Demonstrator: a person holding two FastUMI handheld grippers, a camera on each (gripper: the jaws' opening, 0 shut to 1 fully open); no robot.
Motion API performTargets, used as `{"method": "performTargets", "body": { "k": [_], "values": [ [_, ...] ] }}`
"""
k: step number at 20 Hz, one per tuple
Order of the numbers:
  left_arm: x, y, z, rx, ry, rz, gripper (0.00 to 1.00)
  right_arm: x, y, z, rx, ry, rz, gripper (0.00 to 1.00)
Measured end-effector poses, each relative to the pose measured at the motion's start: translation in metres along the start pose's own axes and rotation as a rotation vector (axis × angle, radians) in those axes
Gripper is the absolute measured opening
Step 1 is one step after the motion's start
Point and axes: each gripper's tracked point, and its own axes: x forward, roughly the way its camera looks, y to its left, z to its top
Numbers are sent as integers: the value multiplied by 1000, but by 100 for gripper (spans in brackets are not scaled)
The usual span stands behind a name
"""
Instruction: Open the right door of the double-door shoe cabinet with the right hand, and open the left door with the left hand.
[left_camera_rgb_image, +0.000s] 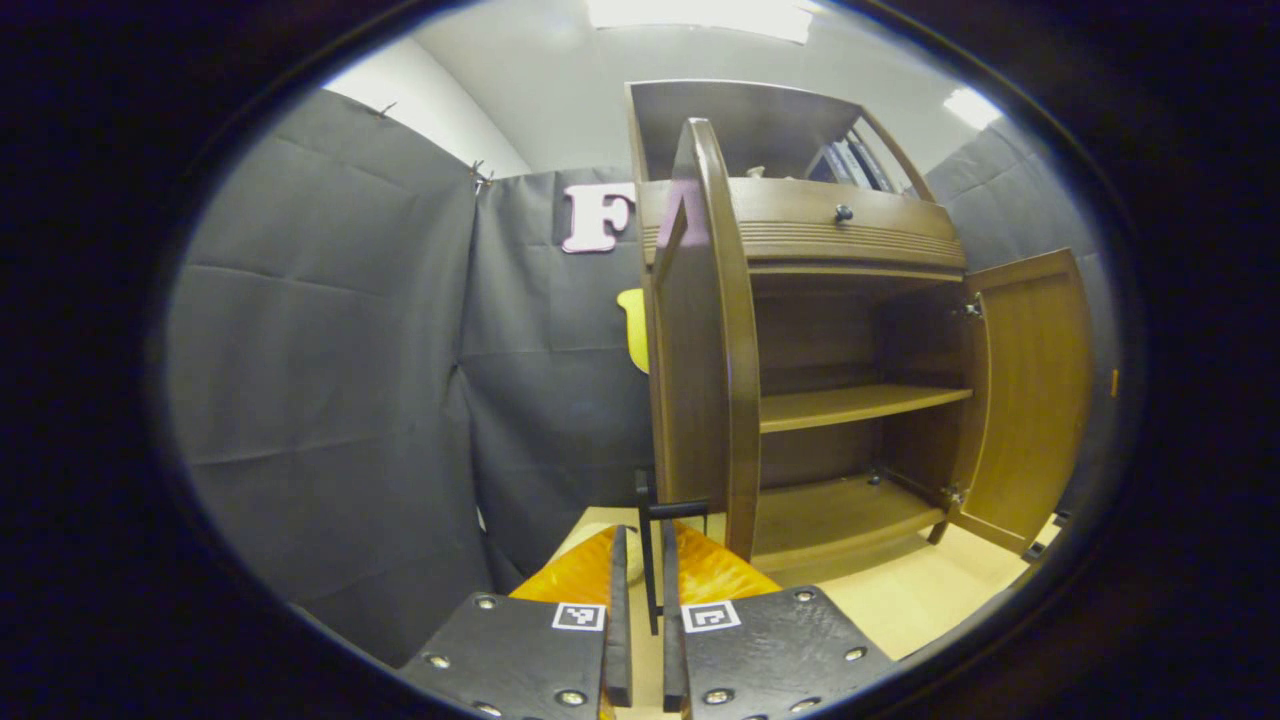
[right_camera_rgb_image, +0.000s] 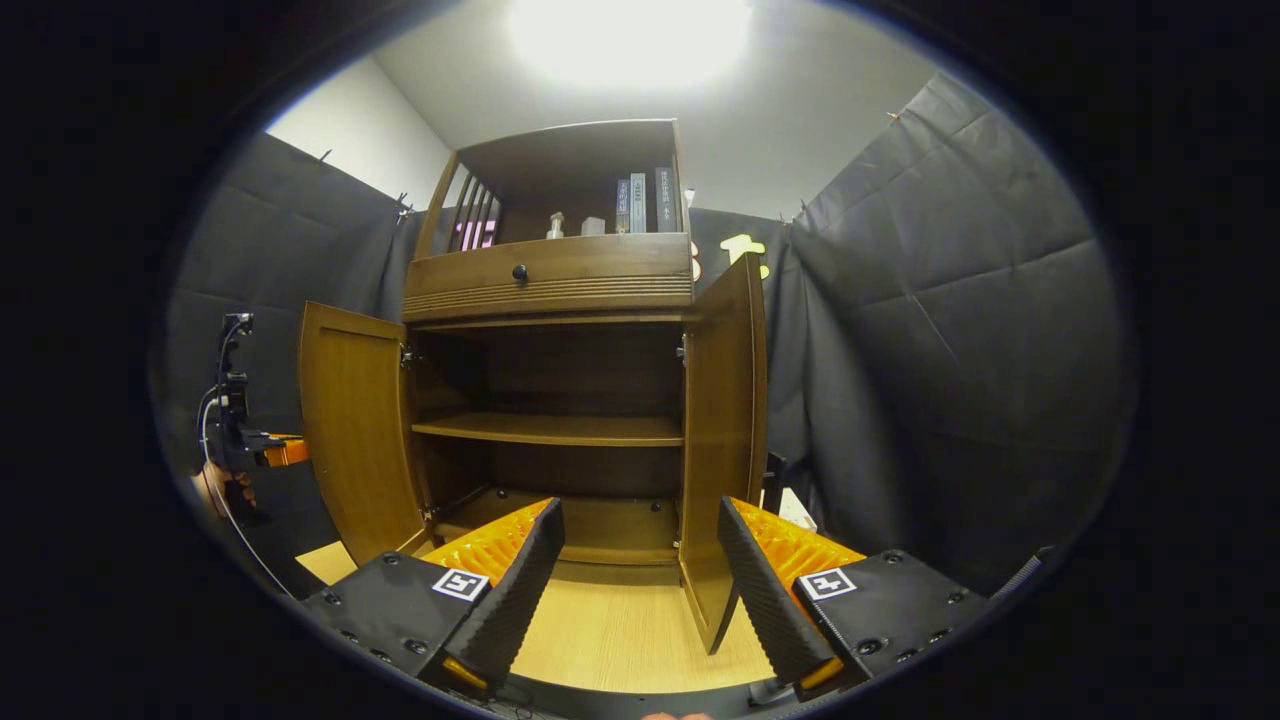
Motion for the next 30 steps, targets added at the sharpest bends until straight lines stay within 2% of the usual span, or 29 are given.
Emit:
{"method": "performTargets", "body": {
  "k": [3, 6, 7, 9, 10, 14, 17, 20, 23, 24, 25, 27, 29, 30],
  "values": [
    [-20, 25, 11, 10, -22, 47, 10, -4, 5, 3, 7, -7, 6, 94],
    [-44, 41, 17, -27, -26, 56, 16, -9, 11, 8, 9, -14, 11, 94],
    [-52, 45, 19, -38, -30, 55, 16, -11, 14, 10, 8, -17, 14, 96],
    [-70, 50, 26, -38, -40, 51, 16, -15, 19, 13, 4, -25, 16, 94],
    [-77, 45, 31, -40, -48, 41, 16, -18, 22, 16, 3, -30, 19, 96],
    [-118, 25, 52, -27, -71, -8, 16, -27, 29, 26, -10, -52, 25, 96],
    [-142, 8, 63, -27, -87, -44, 10, -35, 31, 27, -16, -58, 19, 96],
    [-162, -5, 67, -43, -91, -71, 10, -45, 31, 29, -9, -61, 13, 96],
    [-173, -8, 71, -47, -102, -71, 10, -53, 26, 27, -6, -61, 0, 96],
    [-173, -7, 72, -48, -104, -64, 10, -54, 24, 26, -5, -60, -3, 94],
    [-172, -6, 71, -49, -105, -55, 10, -55, 24, 25, -3, -60, -7, 96],
    [-173, -8, 72, -46, -109, -43, 10, -57, 23, 27, 2, -62, -11, 94],
    [-175, -10, 72, -40, -109, -41, 10, -58, 22, 29, 6, -67, -13, 96],
    [-174, -10, 72, -33, -110, -34, 13, -58, 23, 29, 7, -69, -12, 94]
  ]
}}
